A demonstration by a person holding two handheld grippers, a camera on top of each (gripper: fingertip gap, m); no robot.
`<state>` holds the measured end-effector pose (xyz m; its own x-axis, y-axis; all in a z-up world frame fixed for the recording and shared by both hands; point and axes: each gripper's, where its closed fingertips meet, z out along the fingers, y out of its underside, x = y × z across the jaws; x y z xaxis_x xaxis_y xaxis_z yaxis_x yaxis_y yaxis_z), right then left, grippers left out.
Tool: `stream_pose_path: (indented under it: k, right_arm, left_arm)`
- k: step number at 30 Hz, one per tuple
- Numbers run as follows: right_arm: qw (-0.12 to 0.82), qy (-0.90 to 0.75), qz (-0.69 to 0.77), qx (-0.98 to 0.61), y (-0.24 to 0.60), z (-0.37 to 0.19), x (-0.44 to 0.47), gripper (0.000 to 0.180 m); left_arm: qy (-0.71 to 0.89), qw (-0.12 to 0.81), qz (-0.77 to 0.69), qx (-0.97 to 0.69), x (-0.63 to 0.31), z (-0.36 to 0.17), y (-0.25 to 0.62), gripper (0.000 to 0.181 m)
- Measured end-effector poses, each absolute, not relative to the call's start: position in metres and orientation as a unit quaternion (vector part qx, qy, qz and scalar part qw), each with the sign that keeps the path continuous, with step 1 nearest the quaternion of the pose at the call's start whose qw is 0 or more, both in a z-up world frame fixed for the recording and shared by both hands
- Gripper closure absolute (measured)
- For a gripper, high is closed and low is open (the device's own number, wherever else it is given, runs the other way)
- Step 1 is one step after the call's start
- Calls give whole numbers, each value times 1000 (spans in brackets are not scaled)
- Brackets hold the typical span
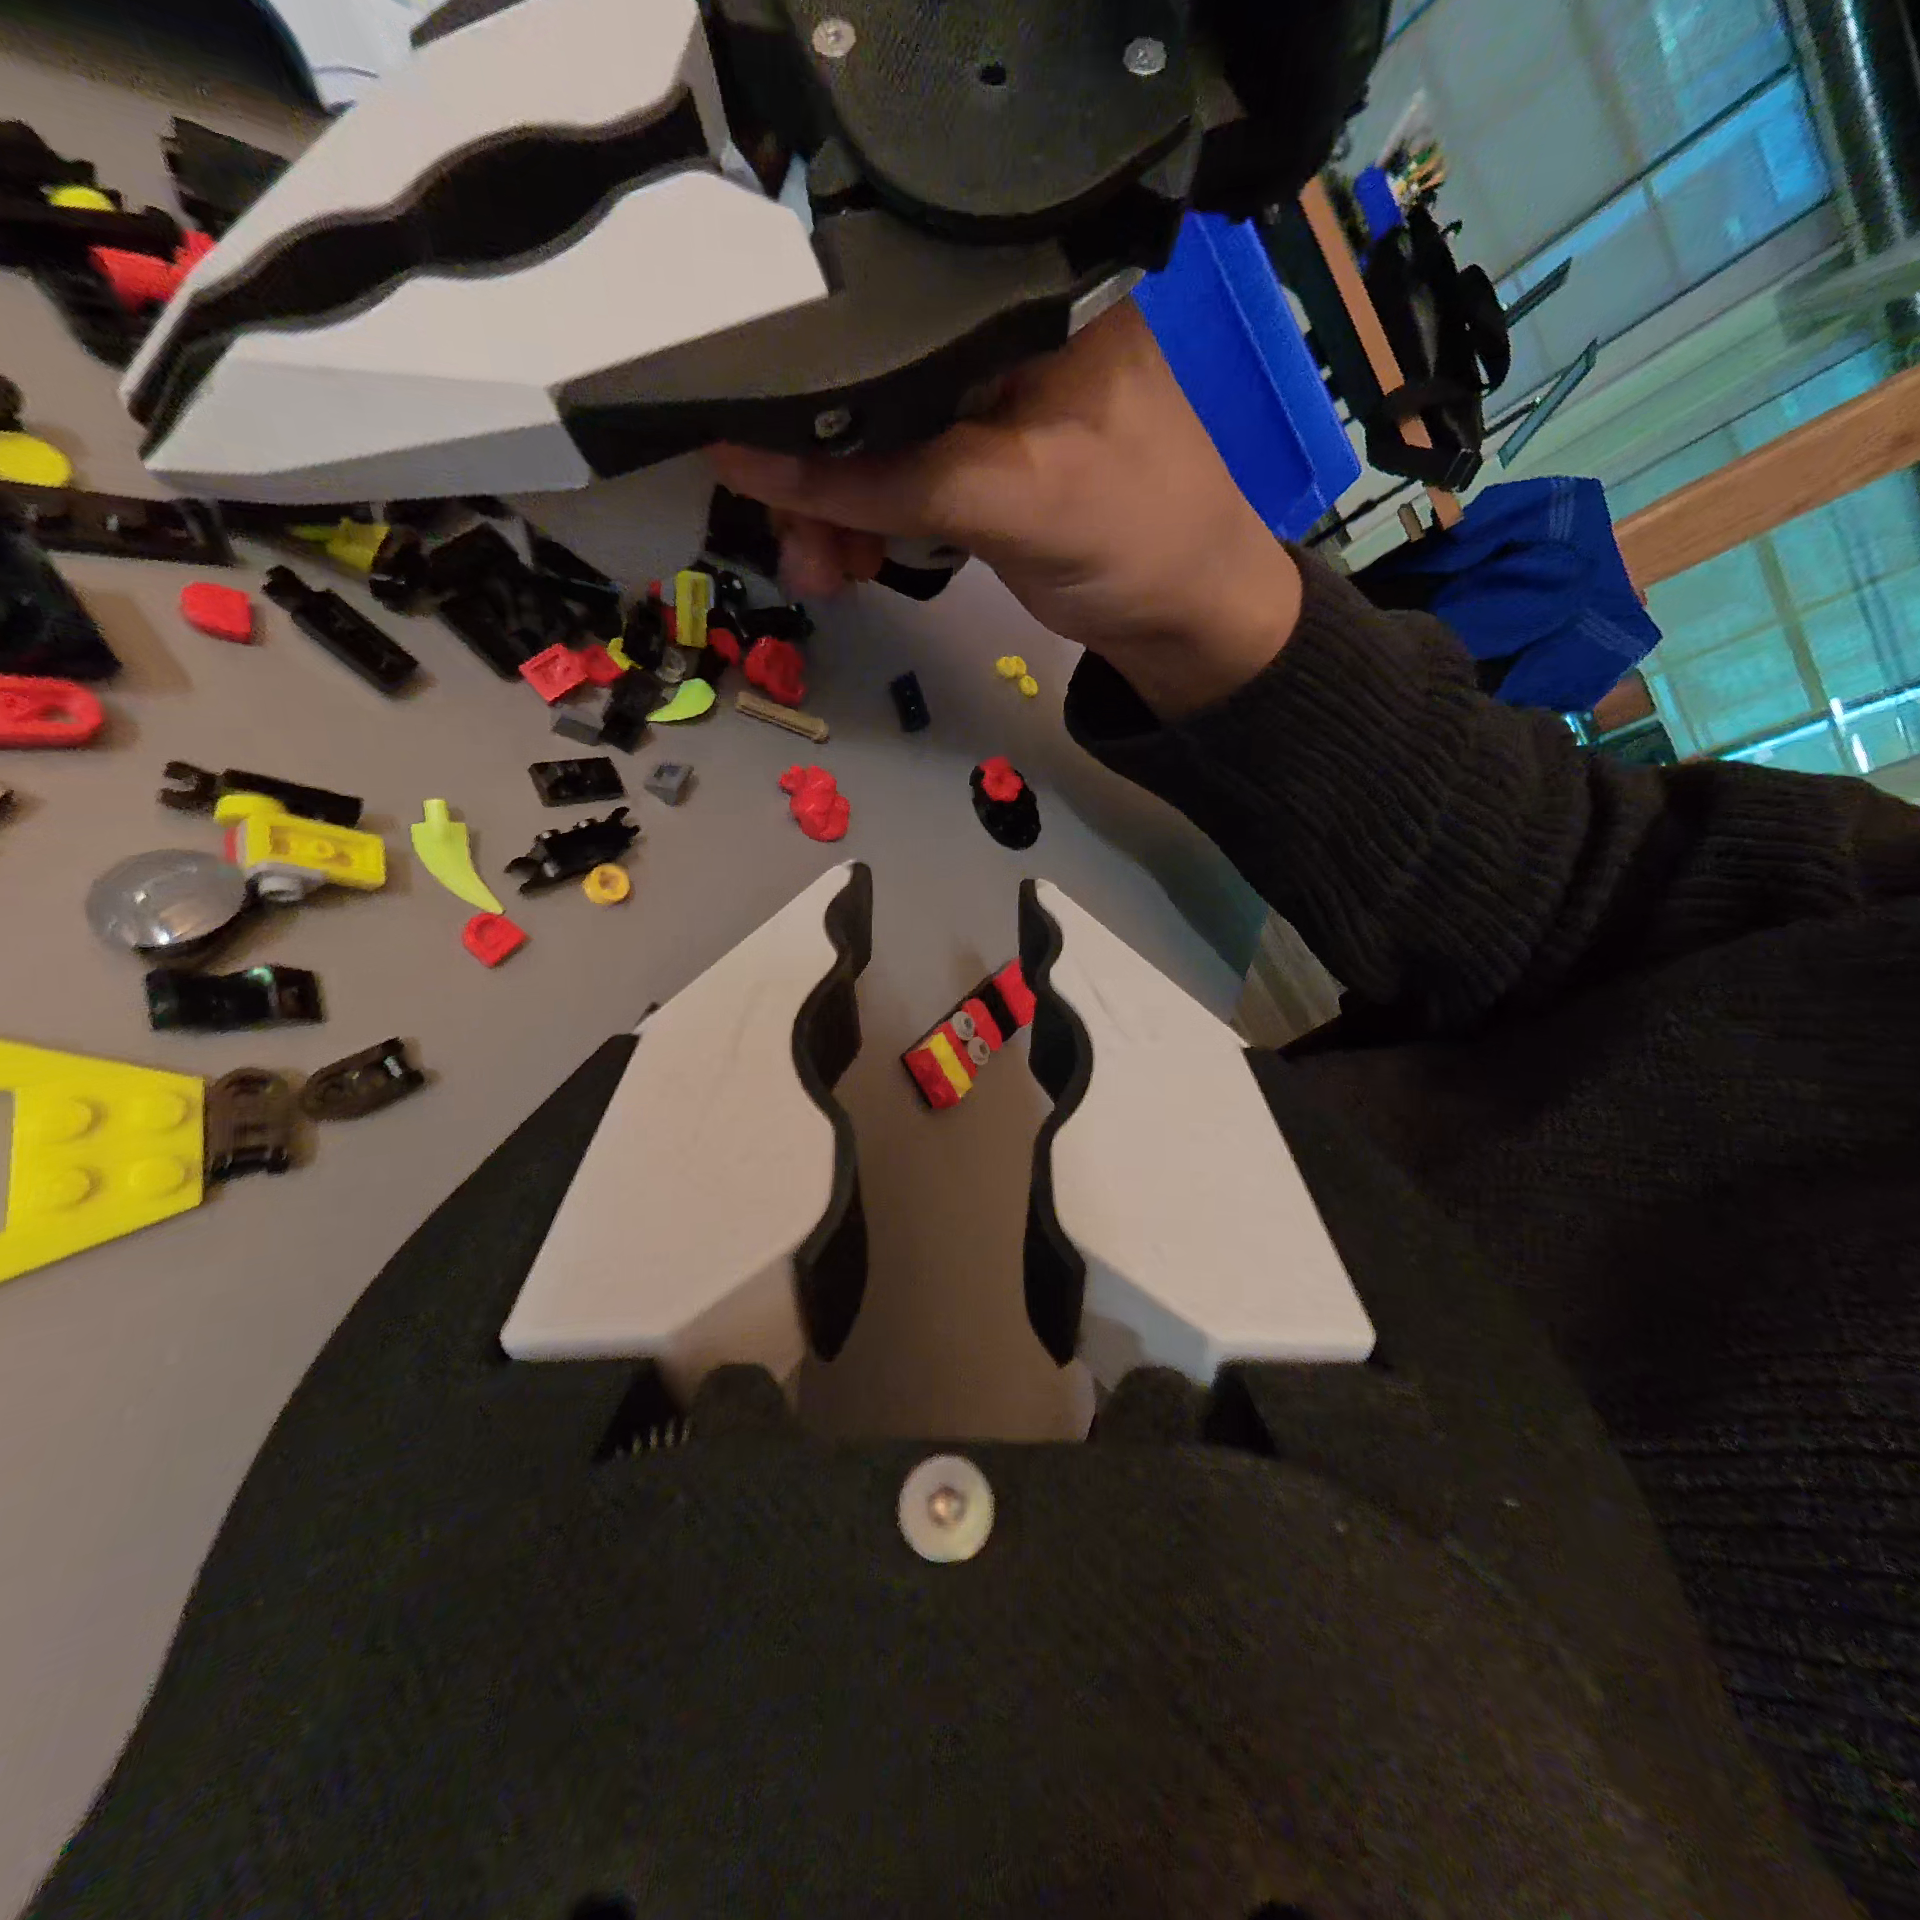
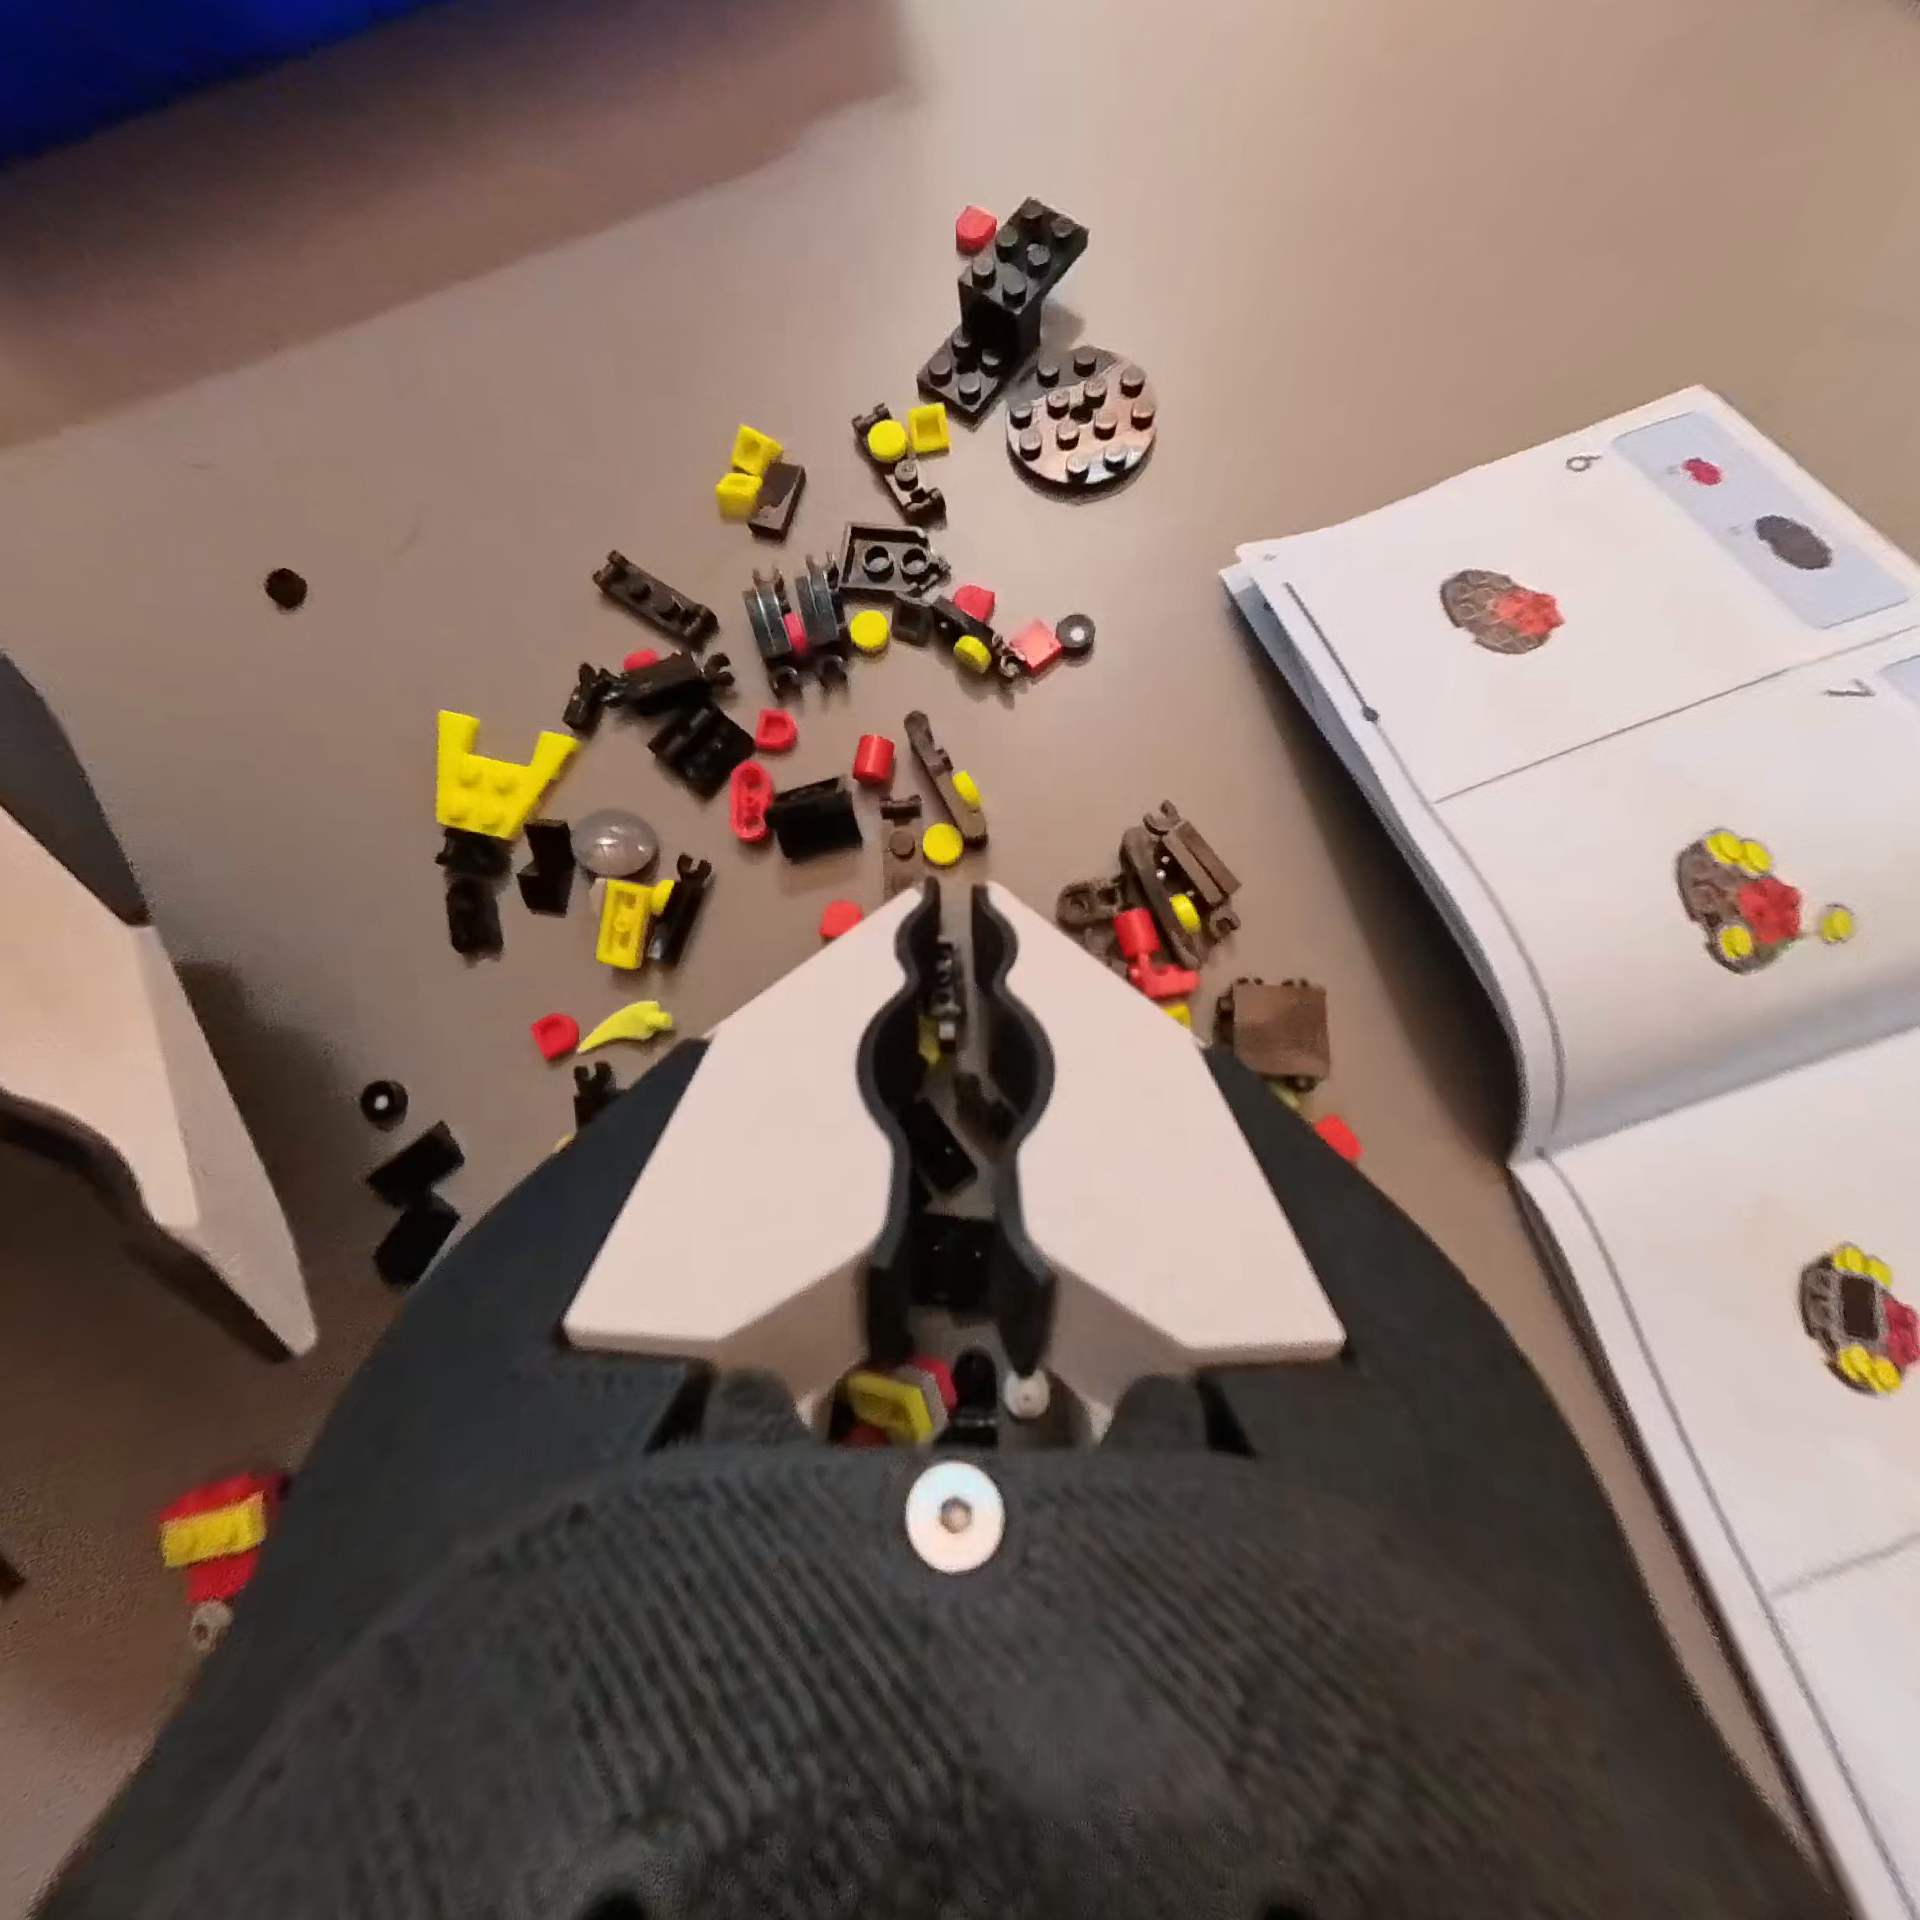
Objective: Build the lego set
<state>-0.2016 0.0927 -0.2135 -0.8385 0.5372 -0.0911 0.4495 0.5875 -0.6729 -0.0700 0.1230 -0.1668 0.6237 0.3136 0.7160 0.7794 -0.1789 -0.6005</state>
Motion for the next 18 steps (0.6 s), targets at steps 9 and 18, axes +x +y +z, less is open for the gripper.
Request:
stream_pose_path:
  k: [9,18]
  right_arm:
    - [60,-898,354,-256,84,-217,-208,173]
    - [74,-902,351,-241,82,-217,-209,178]
  left_arm:
    - [-400,530,-220,-714,-73,-166,107,155]
    - [-410,533,-239,-700,-75,-165,106,154]
